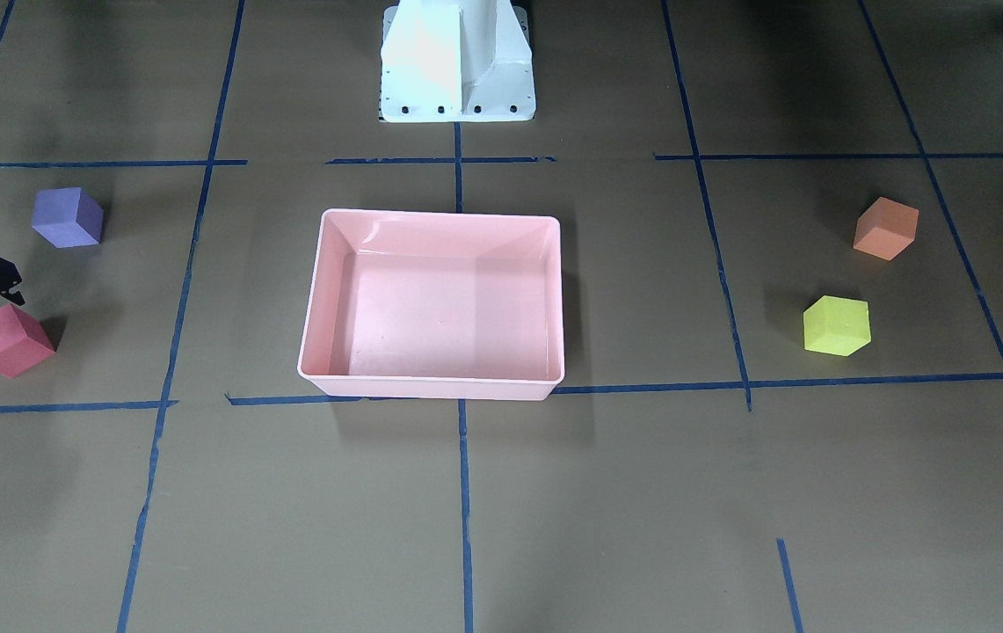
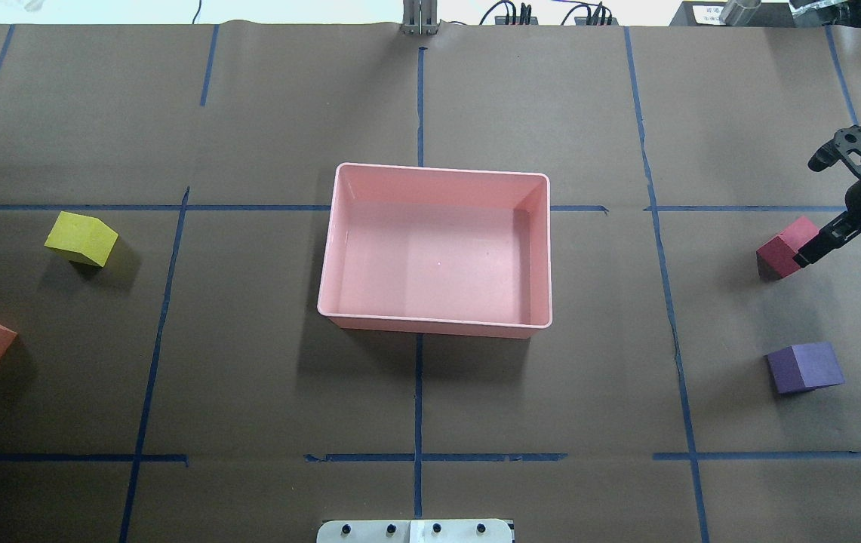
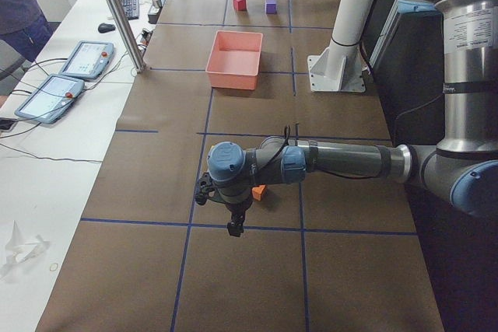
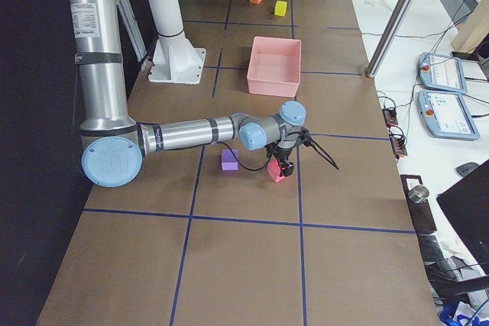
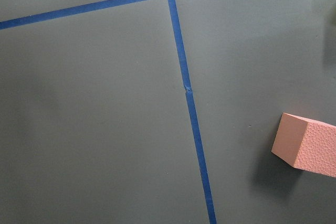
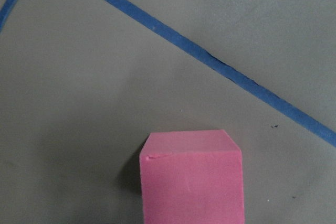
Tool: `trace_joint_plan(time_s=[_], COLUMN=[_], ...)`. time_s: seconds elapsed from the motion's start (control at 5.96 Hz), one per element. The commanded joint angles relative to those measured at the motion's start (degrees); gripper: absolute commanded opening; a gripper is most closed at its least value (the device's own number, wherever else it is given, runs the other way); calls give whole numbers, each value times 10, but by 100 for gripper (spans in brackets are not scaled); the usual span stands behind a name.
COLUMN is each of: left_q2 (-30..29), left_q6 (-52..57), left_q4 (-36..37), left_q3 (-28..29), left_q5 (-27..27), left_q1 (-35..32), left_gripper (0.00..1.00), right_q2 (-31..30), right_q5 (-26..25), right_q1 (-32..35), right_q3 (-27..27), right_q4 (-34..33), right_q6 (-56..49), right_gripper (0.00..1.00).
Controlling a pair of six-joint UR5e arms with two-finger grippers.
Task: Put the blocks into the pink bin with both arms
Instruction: 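Lower the right gripper and grasp the pink cube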
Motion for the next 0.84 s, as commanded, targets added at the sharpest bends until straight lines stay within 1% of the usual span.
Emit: trace_joint_plan(time_s=[0.0,0.17,0.5,0.67], left_q2=[0,0,1,1], left_q6=[0,0,0,0], left_q4=[0,1,2,2], left_q3=[0,0,0,0], left_q5=[0,0,0,0], left_q1=[0,-1,-1,-1], left_gripper=[100,100,100,100], right_q2=[15,28,39,39], right_q5=[-12,-16,-16,-15], right_q1=[-14,-22,-27,-25], right_q3=[-27,-43,-61,-53], right_q4=[0,0,-1,-1], right_q6=[0,0,0,4], right_gripper=[100,98,69,45])
